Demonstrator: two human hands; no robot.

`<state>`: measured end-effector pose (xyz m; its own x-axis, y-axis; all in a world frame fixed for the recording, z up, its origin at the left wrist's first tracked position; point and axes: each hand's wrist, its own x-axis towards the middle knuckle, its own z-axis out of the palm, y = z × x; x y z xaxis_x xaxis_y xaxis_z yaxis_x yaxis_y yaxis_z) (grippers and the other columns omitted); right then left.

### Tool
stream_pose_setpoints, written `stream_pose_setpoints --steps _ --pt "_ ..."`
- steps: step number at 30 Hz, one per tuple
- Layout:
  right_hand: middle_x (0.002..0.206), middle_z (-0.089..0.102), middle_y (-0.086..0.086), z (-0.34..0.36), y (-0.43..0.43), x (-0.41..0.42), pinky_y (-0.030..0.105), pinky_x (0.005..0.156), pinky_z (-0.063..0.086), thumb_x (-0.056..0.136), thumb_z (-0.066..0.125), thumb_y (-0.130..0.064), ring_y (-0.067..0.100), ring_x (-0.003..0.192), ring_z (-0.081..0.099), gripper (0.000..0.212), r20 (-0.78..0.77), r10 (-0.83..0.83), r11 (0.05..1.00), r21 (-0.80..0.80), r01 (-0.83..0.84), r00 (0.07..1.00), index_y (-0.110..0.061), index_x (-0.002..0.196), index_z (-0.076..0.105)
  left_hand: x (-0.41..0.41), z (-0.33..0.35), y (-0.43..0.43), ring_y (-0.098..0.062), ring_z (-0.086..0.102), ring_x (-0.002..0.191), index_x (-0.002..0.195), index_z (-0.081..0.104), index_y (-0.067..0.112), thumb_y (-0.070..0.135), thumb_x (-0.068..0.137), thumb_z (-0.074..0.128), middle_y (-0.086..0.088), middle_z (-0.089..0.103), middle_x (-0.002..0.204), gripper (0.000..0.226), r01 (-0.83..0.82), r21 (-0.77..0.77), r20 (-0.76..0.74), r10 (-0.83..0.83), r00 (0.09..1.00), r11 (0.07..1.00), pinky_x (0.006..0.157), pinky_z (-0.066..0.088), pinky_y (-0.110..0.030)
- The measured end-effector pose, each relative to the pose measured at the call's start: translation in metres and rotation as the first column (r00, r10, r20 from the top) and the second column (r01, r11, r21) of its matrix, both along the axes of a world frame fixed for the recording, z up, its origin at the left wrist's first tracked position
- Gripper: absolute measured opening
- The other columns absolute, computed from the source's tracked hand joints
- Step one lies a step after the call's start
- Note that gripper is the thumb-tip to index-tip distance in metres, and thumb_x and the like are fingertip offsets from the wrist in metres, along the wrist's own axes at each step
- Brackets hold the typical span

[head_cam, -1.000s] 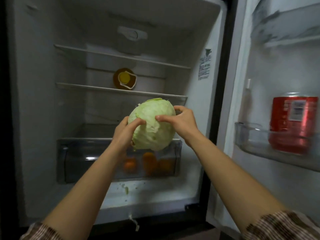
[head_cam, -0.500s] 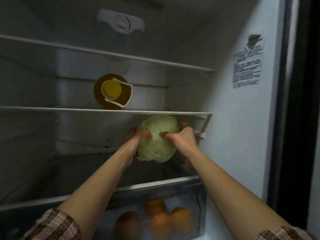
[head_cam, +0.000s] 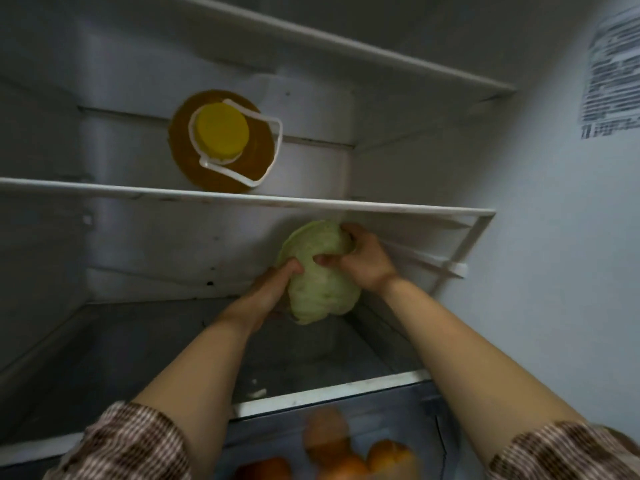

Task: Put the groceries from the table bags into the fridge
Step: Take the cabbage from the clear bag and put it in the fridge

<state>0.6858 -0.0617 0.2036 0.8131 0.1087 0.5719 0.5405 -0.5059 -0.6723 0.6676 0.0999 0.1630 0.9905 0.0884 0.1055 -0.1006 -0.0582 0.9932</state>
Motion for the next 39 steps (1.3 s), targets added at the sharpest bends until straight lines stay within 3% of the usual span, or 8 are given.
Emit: stream_pose_setpoints --steps 7,10,13,17,20,28,32,39 --pt "0.144 0.048 0.000 -0.012 0.011 0.000 0.033 0.109 0.038 0.075 0.080 -0.035 0.017 0.130 0.048 0.083 -0.014 0.005 0.999 -0.046 -0.006 1.000 -0.020 0.145 0.039 -0.003 -0.005 0.005 -0.023 0.061 0.078 0.086 0.062 0.019 0.032 0.088 0.055 -0.007 0.066 0.092 0.014 -0.102 -0.004 -0.002 0.102 0.995 0.995 0.068 0.049 -0.029" --pt "0.147 0.045 0.002 -0.020 0.009 -0.011 0.029 0.111 0.034 0.080 0.075 -0.037 0.019 0.134 0.044 0.077 0.001 -0.045 0.997 -0.068 0.045 0.999 -0.019 0.146 0.038 -0.012 0.001 0.000 -0.027 0.063 0.089 0.112 0.058 0.009 0.025 0.089 0.058 -0.010 0.065 0.103 0.028 -0.145 0.026 0.080 0.143 0.987 0.989 0.065 0.049 -0.027" --pt "0.142 0.050 0.007 -0.025 0.010 -0.030 0.026 0.107 0.036 0.084 0.072 -0.030 0.023 0.130 0.049 0.066 -0.009 -0.112 0.990 -0.083 0.111 0.994 -0.013 0.142 0.045 -0.029 0.007 0.002 -0.033 0.059 0.112 0.132 0.048 -0.002 0.027 0.082 0.067 -0.019 0.058 0.128 0.062 -0.230 0.138 0.140 0.211 0.967 0.963 0.083 0.049 -0.029" --pt "0.133 0.059 0.013 -0.024 0.003 -0.072 0.031 0.102 0.043 0.087 0.068 -0.024 0.029 0.123 0.055 0.051 -0.007 -0.090 0.992 -0.092 0.089 0.996 -0.008 0.134 0.053 -0.072 0.015 -0.002 -0.031 0.054 0.120 0.131 0.052 0.001 0.020 0.093 0.058 -0.015 0.055 0.135 0.043 -0.308 0.272 0.202 0.259 0.944 0.911 0.092 0.043 -0.030" --pt "0.136 0.056 0.015 -0.029 0.007 -0.093 0.031 0.102 0.042 0.087 0.066 -0.033 0.031 0.127 0.051 0.058 0.011 -0.133 0.976 -0.172 0.133 0.991 -0.010 0.138 0.048 -0.099 0.012 -0.003 -0.031 0.055 0.119 0.133 0.050 0.007 0.023 0.091 0.060 -0.016 0.058 0.131 0.046 -0.336 0.346 0.253 0.257 0.932 0.876 0.096 0.043 -0.032" --pt "0.138 0.053 0.014 -0.067 0.000 -0.250 0.033 0.104 0.036 0.089 0.062 -0.034 0.030 0.128 0.047 0.055 0.032 0.032 0.983 -0.184 -0.026 0.999 -0.011 0.136 0.047 -0.283 -0.019 -0.017 -0.029 0.053 0.122 0.132 0.052 0.010 0.021 0.091 0.056 -0.014 0.058 0.131 0.043 -0.605 0.423 0.399 0.461 0.793 0.675 0.101 0.039 -0.033" --pt "0.136 0.053 0.008 -0.100 -0.007 -0.352 0.035 0.101 0.039 0.089 0.061 -0.034 0.026 0.126 0.047 0.051 0.013 0.187 0.966 -0.185 -0.181 0.982 -0.015 0.135 0.047 -0.397 -0.053 -0.026 -0.028 0.056 0.114 0.128 0.054 0.012 0.021 0.089 0.055 -0.012 0.059 0.126 0.040 -0.703 0.463 0.459 0.533 0.711 0.540 0.093 0.042 -0.033" --pt "0.140 0.047 0.006 -0.119 0.001 -0.513 0.045 0.104 0.038 0.090 0.057 -0.037 0.027 0.128 0.040 0.056 0.032 0.378 0.852 -0.404 -0.334 0.925 -0.019 0.140 0.040 -0.599 -0.081 -0.024 -0.029 0.051 0.113 0.125 0.054 0.016 0.024 0.087 0.055 -0.010 0.054 0.120 0.038 -0.717 0.645 0.487 0.580 0.653 0.265 0.088 0.042 -0.038"
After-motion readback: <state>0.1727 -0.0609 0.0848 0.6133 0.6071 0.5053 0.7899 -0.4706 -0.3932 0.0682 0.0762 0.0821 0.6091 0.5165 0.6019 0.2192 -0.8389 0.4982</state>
